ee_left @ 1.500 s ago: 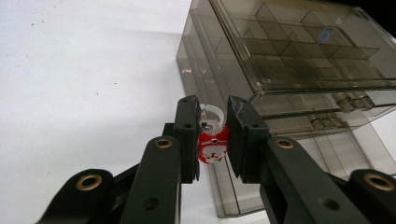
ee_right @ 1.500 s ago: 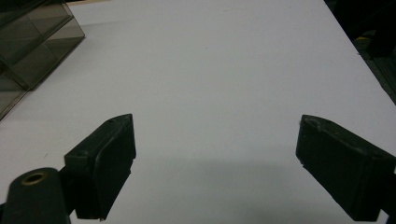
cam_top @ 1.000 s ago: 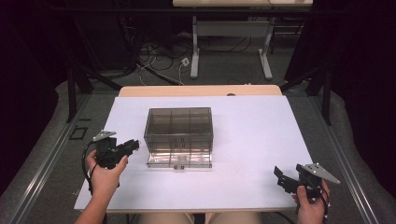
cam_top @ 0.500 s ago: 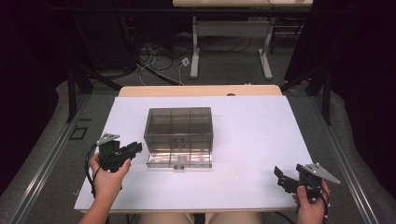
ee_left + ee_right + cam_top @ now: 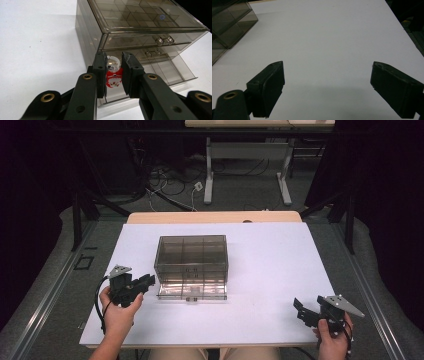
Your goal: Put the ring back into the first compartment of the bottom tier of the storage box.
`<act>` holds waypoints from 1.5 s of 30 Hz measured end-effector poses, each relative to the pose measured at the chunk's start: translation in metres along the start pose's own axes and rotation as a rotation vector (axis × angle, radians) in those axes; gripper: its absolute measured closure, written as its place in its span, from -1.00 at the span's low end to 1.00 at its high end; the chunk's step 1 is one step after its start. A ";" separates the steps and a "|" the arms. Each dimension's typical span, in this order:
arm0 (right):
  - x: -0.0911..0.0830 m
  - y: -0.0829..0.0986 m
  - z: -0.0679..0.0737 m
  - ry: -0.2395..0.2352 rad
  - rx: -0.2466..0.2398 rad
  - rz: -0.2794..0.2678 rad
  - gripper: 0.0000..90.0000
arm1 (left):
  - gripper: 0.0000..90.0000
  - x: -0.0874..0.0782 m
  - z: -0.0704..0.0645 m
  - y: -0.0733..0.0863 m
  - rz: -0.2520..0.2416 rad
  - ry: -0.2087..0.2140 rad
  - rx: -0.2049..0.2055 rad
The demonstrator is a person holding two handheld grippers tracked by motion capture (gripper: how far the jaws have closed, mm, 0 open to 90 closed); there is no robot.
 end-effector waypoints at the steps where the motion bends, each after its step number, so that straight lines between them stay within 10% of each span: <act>1: 0.000 0.000 0.000 0.000 0.000 0.000 -0.74 | 0.66 0.001 -0.001 0.001 0.009 0.007 0.003; 45: 0.000 0.000 0.001 -0.001 0.004 0.002 -0.73 | 0.66 0.030 -0.024 0.011 0.060 0.045 0.047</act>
Point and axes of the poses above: each handheld gripper's, and its own axes: x roughly forward along the jaws, y roughly out of its underside, z roughly to its left, the point moved 1 cm from there along x, roughly forward along the jaws, and after that the axes turned 14 degrees about -z, right-handed, at the moved point
